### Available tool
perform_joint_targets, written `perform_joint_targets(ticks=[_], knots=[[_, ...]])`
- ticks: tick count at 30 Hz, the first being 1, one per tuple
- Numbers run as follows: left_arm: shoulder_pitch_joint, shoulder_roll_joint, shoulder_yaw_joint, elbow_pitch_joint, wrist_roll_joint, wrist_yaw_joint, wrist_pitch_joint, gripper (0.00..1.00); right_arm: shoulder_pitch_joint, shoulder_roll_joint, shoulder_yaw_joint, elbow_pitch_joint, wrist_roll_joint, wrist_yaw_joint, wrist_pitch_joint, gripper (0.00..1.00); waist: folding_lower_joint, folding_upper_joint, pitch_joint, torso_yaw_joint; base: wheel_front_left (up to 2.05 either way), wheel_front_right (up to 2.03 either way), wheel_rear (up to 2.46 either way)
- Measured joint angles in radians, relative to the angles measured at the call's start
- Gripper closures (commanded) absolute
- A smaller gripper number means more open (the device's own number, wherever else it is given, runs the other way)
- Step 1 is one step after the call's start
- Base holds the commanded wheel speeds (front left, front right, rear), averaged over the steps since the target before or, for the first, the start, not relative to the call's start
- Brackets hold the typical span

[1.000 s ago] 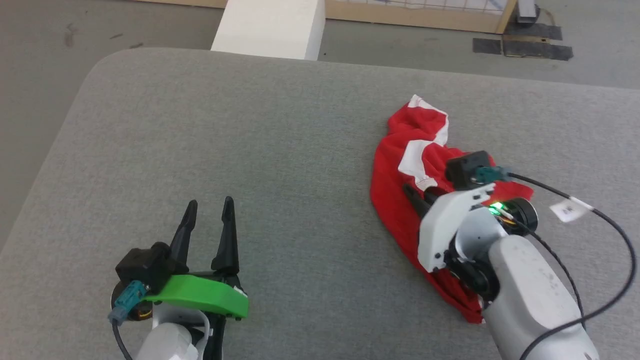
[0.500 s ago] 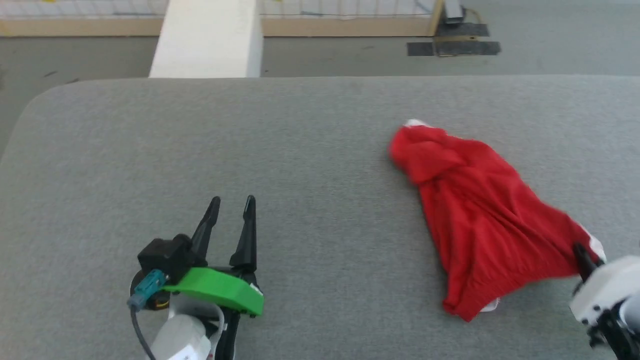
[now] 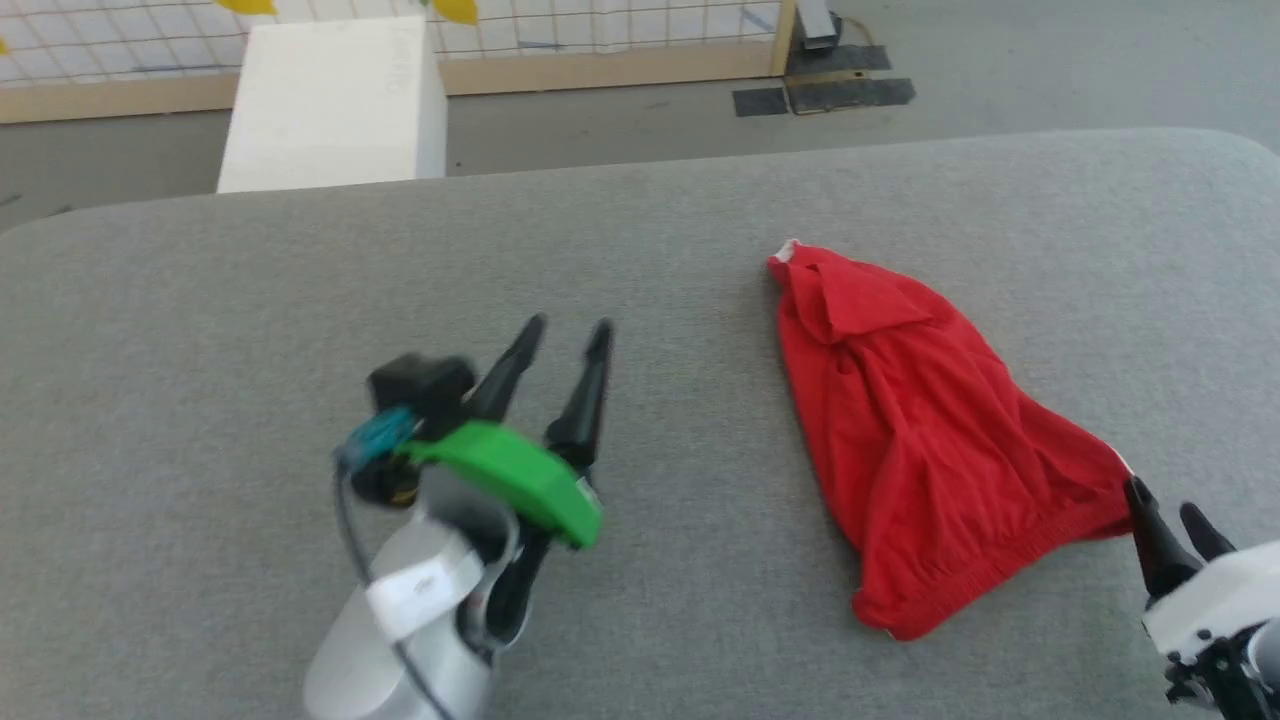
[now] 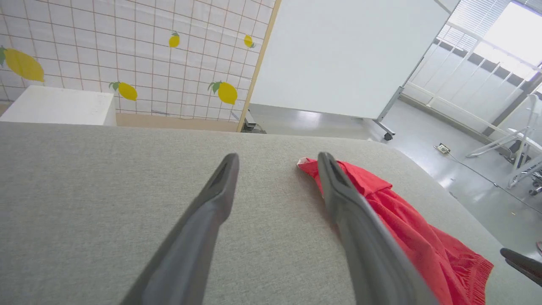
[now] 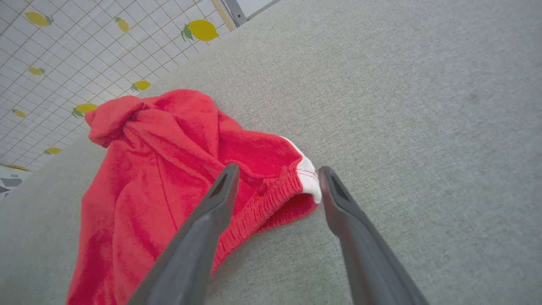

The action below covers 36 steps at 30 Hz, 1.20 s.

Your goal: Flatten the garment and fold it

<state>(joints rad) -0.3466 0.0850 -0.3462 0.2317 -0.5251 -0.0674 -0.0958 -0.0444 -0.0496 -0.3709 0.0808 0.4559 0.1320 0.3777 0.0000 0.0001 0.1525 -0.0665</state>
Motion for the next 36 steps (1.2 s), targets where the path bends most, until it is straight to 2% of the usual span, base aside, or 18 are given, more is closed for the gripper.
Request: perform_joint_targets(ticks=[8,10,15,17,21,22,23,24,29,36], knots=[[-0.153,-0.031,-0.2,0.142,-0.085,-0.019,0.238,0.0,0.025,-0.001,-0.035,-0.022,-0.006,0.0,-0.013,0.0,0.0,0.0,0.018,-0.068,0.0,0.0,0.0],[-0.169,-0.032,-0.274,0.185,-0.124,-0.007,0.338,0.0,0.025,-0.001,-0.026,-0.022,-0.006,0.0,-0.017,0.0,0.0,0.0,0.024,-0.089,0.0,0.0,0.0],[-0.171,-0.033,-0.401,0.218,-0.232,0.026,0.511,0.0,0.024,0.0,-0.01,-0.012,0.003,0.0,-0.032,0.0,0.0,0.0,0.038,-0.137,0.0,0.0,0.0],[-0.171,-0.034,-0.428,0.214,-0.256,0.038,0.527,0.0,0.024,-0.001,-0.01,-0.003,0.003,0.0,-0.039,0.0,0.0,0.0,0.044,-0.149,0.0,0.0,0.0],[-0.172,-0.033,-0.482,0.202,-0.279,0.031,0.519,0.0,0.024,0.0,-0.007,0.01,0.003,0.0,-0.049,0.0,0.0,0.0,0.054,-0.158,0.0,0.0,0.0],[-0.172,-0.034,-0.496,0.2,-0.287,0.028,0.51,0.16,0.023,0.0,-0.005,0.011,0.003,0.0,-0.05,0.0,0.0,0.0,0.055,-0.157,0.0,0.0,0.0],[-0.172,-0.034,-0.509,0.199,-0.294,0.025,0.497,0.67,0.023,-0.001,-0.003,0.012,0.003,0.0,-0.053,0.0,0.0,0.0,0.055,-0.155,0.0,0.0,0.0],[-0.172,-0.034,-0.517,0.199,-0.298,0.024,0.485,1.0,0.022,-0.001,-0.001,0.012,0.003,0.0,-0.053,0.0,0.0,0.0,0.055,-0.154,0.0,0.0,0.0],[-0.178,-0.034,-0.541,0.206,-0.322,0.015,0.386,1.0,0.006,0.0,0.012,0.014,0.003,0.0,-0.057,0.0,0.0,0.0,0.052,-0.142,0.0,0.0,0.0],[-0.222,-0.034,-0.486,0.218,-0.376,0.016,0.248,1.0,0.005,0.0,0.012,0.012,0.001,0.0,-0.06,0.0,0.0,0.0,0.039,-0.105,0.0,0.0,0.0]])
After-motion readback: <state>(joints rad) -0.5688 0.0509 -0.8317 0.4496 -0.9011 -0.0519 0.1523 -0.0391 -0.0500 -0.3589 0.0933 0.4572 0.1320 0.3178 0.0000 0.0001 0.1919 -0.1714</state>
